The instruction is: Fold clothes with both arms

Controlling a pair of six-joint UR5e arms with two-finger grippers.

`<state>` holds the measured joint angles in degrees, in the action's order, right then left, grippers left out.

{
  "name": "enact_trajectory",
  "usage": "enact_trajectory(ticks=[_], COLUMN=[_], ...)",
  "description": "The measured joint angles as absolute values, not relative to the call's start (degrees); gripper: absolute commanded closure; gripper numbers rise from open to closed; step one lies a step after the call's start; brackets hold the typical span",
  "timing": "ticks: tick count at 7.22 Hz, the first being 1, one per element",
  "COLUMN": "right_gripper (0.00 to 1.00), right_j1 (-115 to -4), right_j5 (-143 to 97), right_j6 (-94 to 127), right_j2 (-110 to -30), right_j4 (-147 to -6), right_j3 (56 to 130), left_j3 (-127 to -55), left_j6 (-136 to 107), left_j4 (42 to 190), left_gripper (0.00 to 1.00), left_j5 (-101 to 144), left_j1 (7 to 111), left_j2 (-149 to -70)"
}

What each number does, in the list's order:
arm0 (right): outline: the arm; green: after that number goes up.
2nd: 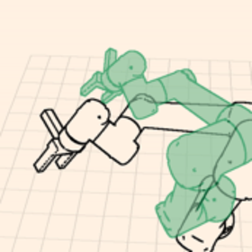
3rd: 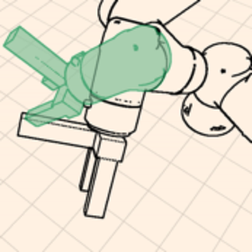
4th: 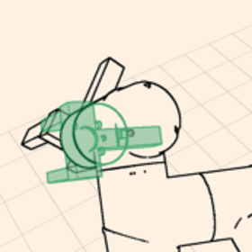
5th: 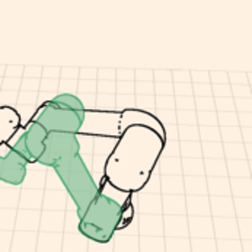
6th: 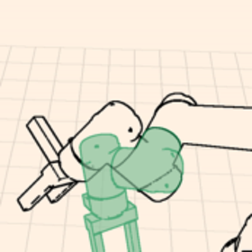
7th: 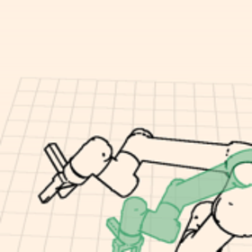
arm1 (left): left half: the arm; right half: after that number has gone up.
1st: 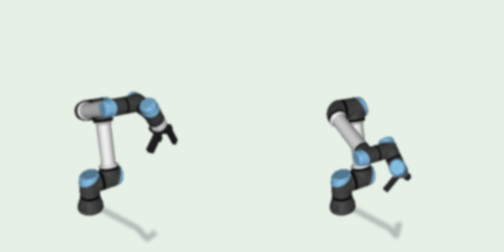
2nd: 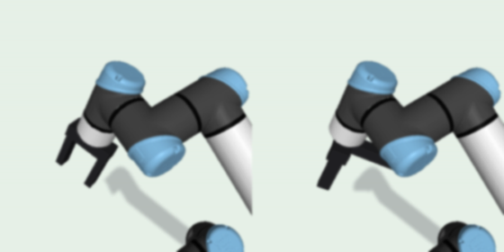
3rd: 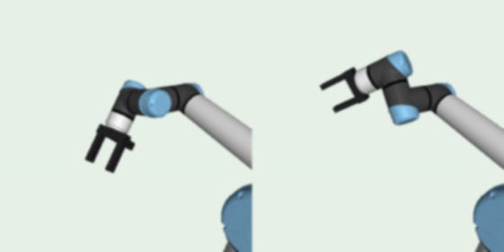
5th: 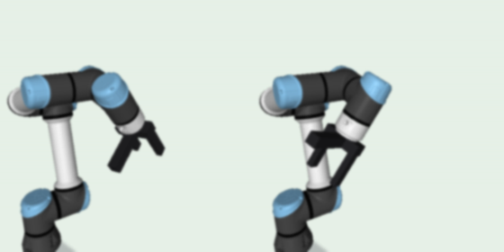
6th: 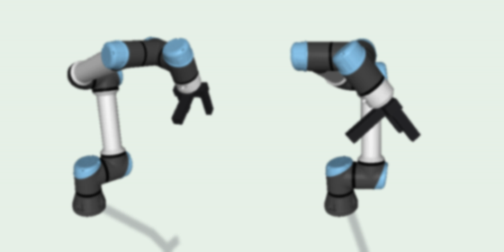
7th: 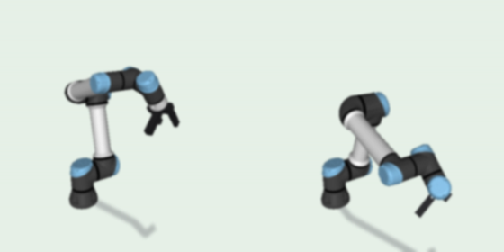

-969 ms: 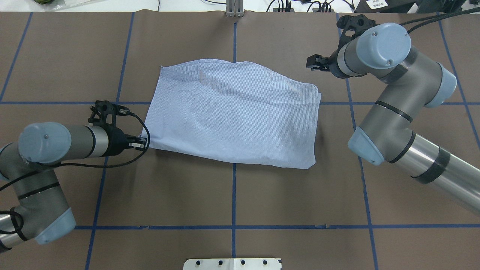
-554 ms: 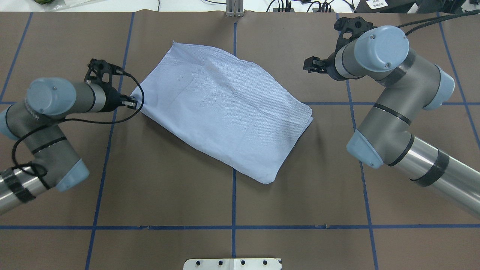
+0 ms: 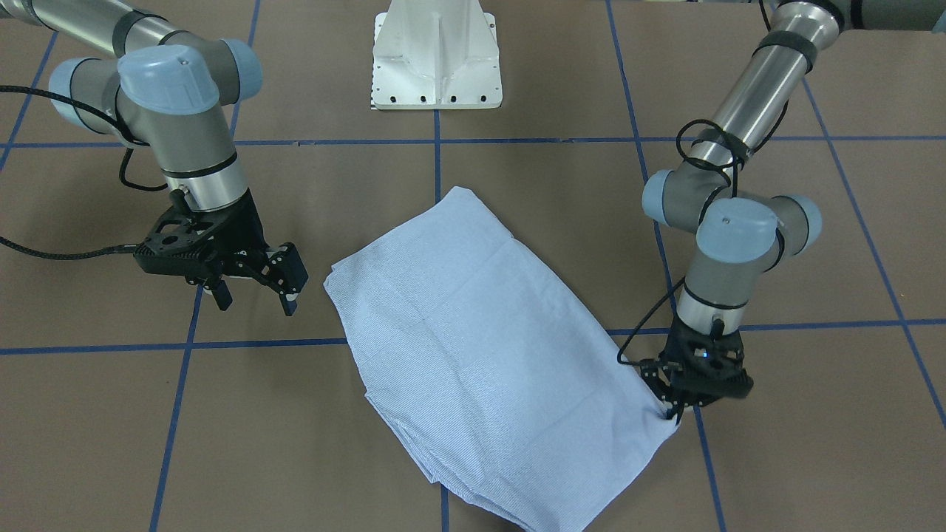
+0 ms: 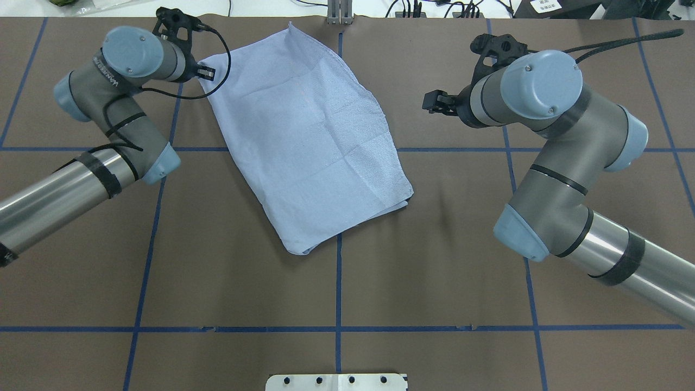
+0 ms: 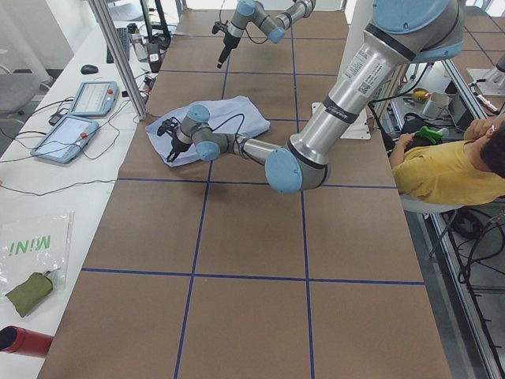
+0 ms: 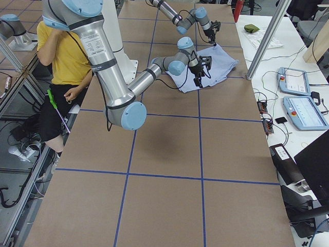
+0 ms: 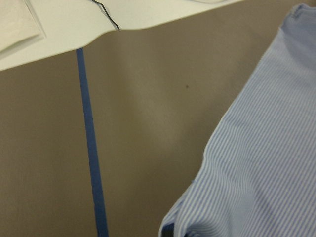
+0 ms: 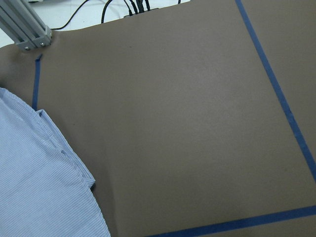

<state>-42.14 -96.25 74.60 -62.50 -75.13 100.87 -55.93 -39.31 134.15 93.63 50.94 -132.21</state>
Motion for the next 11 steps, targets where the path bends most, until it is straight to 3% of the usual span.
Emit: enact_trajectory(ticks=[1, 3, 8, 11], right_gripper=[0.00, 0.00, 0.00, 0.04], right_j1=[-41.39, -39.37, -28.63, -24.36], right_j5=[-95.98, -95.04, -85.96, -81.76], right_j6=[75.68, 78.53, 102.92, 110.66], right_j2=[-62.25, -62.10, -56.33, -51.63], right_j4=[-75.19, -75.42, -86.24, -86.67], right_j3=[101.46, 102.27, 100.87, 92.33], left_j3=[-52.75, -50.77, -58.53, -58.94], left_j6=[-36.97, -33.53, -30.83, -31.09], left_j4=[134.76, 136.27, 137.22, 138.61], left_gripper=[0.01, 0.00, 0.00, 0.00], left_j5=[93.04, 93.95, 98.04, 98.08], left_j1=[51.97, 52.96, 53.85, 53.77], left_j2=[-133.89, -134.46, -128.56, -127.45])
